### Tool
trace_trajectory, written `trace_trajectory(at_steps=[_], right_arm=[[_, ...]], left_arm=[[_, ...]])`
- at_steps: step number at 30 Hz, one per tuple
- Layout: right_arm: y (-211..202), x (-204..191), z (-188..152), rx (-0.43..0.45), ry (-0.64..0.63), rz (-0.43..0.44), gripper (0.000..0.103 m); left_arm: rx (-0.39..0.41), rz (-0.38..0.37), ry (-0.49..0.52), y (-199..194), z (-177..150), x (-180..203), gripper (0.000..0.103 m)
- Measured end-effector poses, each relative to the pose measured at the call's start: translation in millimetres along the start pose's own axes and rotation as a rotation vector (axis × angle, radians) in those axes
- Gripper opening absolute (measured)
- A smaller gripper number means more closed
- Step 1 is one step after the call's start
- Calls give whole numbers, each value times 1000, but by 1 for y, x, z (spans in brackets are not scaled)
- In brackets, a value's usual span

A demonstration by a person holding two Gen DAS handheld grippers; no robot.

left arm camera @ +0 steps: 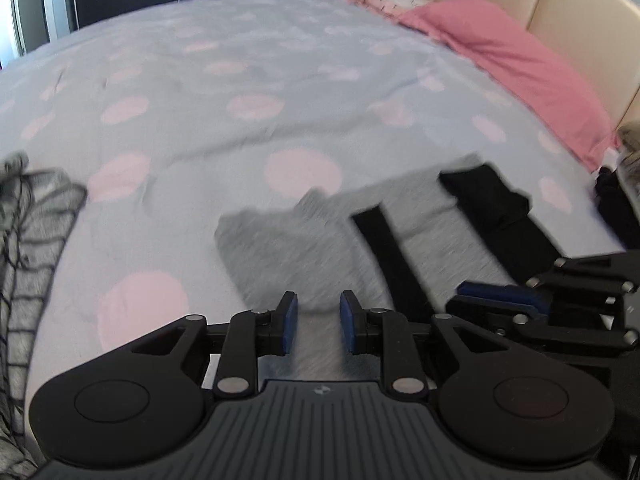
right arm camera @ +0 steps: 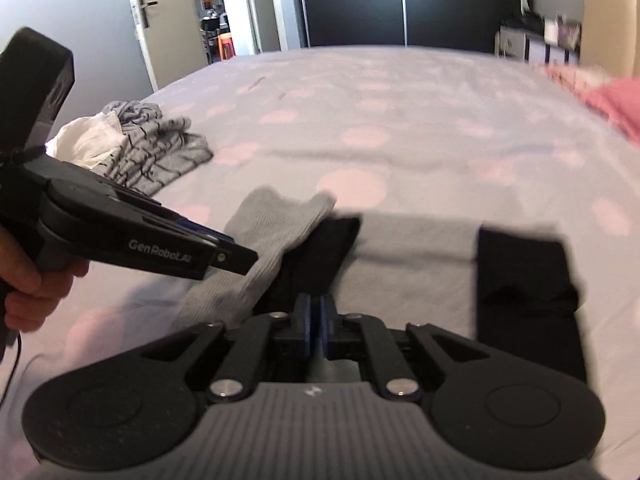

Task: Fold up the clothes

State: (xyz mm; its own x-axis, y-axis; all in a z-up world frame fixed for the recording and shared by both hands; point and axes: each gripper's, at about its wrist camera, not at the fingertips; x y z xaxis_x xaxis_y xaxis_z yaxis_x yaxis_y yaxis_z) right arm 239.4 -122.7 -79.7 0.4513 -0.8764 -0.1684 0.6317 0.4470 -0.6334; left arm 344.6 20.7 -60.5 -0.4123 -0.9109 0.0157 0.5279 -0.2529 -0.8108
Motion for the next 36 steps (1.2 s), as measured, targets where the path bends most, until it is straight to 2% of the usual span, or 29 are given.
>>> trace_trajectory(at_steps=[3, 5, 7, 10, 14, 16, 20, 24, 27, 36], right_arm=[[-26, 19, 5, -18, -35, -53, 17], [-43, 39, 1, -47, -10, -76, 19], [-60, 60, -7, -87, 28, -97, 27], [-82, 85, -26, -146, 66, -127, 29], [-100, 111, -57, -215, 110, -131, 32], [-104, 120, -70, -236, 133, -117, 37], [-115, 132, -87, -223, 180, -65, 41], [-128, 138, -97, -211, 185, -23, 42], [-135, 141, -102, -196, 193, 1, 43], [-145, 154, -122, -213, 276, 79, 43]], left_arm=[[16, -39, 11, -11, 16, 15, 20], [11, -67, 29, -13, 26, 31, 20], [-2, -94, 43, -12, 36, 49, 20], [-42, -97, 49, -5, 50, 78, 30], [-91, -105, 1, 14, 70, 114, 44], [-117, -115, -29, 27, 81, 129, 46], [-158, -78, -75, 57, 102, 161, 47], [-200, -15, -70, 89, 120, 190, 47], [-197, 30, -62, 108, 126, 205, 47], [-245, 116, -67, 144, 123, 217, 46]])
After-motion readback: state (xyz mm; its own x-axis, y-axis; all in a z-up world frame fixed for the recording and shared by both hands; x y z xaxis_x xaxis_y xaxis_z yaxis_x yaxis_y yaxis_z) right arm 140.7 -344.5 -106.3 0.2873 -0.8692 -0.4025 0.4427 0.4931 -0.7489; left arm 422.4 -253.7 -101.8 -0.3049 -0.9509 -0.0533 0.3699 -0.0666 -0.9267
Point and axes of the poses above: each gripper's, at about its wrist camera, not at the fingertips, and y roughly the way its jaws point, x to its right, z to its top, and after that the axes turned 8 degrees about z, right-handed
